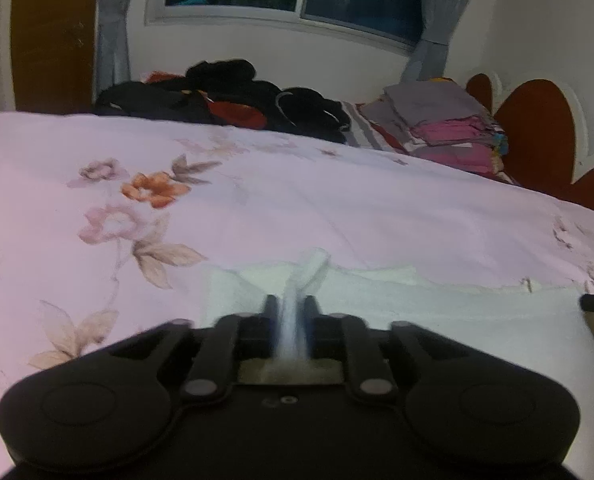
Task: Fold small clothes
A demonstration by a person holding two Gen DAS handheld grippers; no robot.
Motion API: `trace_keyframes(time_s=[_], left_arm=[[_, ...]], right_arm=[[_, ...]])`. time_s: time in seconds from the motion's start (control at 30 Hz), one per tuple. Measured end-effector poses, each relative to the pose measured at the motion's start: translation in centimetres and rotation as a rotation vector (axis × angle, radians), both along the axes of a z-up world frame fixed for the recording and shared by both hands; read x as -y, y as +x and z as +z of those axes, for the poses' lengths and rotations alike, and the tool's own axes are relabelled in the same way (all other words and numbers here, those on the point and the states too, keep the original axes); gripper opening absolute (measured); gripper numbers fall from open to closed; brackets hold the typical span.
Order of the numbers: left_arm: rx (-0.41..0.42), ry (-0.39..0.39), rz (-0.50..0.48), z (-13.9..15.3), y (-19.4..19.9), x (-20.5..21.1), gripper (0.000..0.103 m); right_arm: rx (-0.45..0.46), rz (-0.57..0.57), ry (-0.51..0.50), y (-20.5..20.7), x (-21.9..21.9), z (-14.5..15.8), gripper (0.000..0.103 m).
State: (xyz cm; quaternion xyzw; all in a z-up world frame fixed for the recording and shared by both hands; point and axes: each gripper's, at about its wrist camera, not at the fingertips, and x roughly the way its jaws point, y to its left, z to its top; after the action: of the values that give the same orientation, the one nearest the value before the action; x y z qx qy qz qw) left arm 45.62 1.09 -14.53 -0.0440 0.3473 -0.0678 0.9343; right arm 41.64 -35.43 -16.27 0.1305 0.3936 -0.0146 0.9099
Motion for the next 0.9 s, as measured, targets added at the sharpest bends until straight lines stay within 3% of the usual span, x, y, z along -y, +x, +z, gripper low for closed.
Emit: trace_keyframes(time_s=[0.17, 0.37, 0.43, 0.47, 0.5, 0.6, 0.67, 0.73, 0.77, 0.8, 0.9], left_arm=[[0.01, -0.012, 0.012, 1.5, -1.3, -0.6, 0.028], [0.036, 0.011, -0.067, 3.2, -4.2, 1.0, 0.043], [0.028, 0.01, -0.09, 3.4, -5.0, 1.9, 0.045], [0.019, 0.004, -0.102, 3.4, -5.3, 2.4, 0.046], [0.005, -0.001, -0.116, 3.4, -5.6, 2.9, 0.046], [-0.018, -0.008, -0.132, 3.1, -6.1, 4.0, 0.047], [-0.025, -0.009, -0.136, 2.9, -6.5, 4.5, 0.047], [-0.035, -0.006, -0.135, 2.6, -6.7, 5.0, 0.047], [-0.039, -0.005, -0.138, 2.5, -6.8, 5.2, 0.047], [-0.042, 0.001, -0.141, 2.3, -6.8, 5.4, 0.047], [-0.057, 0.017, -0.136, 1.8, -7.1, 5.7, 0.047]], right_arm=[[0.038, 0.009, 0.034, -1.4, 0.0, 1.9, 0.004], [0.046, 0.091, 0.069, -3.1, -2.3, 3.4, 0.005], [0.044, 0.111, 0.08, -3.7, -3.4, 3.6, 0.029], [0.045, 0.115, 0.078, -4.0, -3.9, 3.6, 0.071], [0.06, 0.11, 0.068, -4.4, -4.2, 3.6, 0.088], [0.083, 0.121, 0.018, -5.3, -5.4, 4.0, 0.088], [0.084, 0.133, 0.037, -5.7, -5.8, 4.1, 0.088], [0.077, 0.159, 0.031, -6.1, -6.5, 4.1, 0.078], [0.069, 0.179, 0.026, -6.2, -7.0, 4.1, 0.064], [0.056, 0.197, 0.022, -6.4, -7.6, 3.9, 0.056], [0.036, 0.231, 0.038, -6.9, -8.9, 3.3, 0.055]])
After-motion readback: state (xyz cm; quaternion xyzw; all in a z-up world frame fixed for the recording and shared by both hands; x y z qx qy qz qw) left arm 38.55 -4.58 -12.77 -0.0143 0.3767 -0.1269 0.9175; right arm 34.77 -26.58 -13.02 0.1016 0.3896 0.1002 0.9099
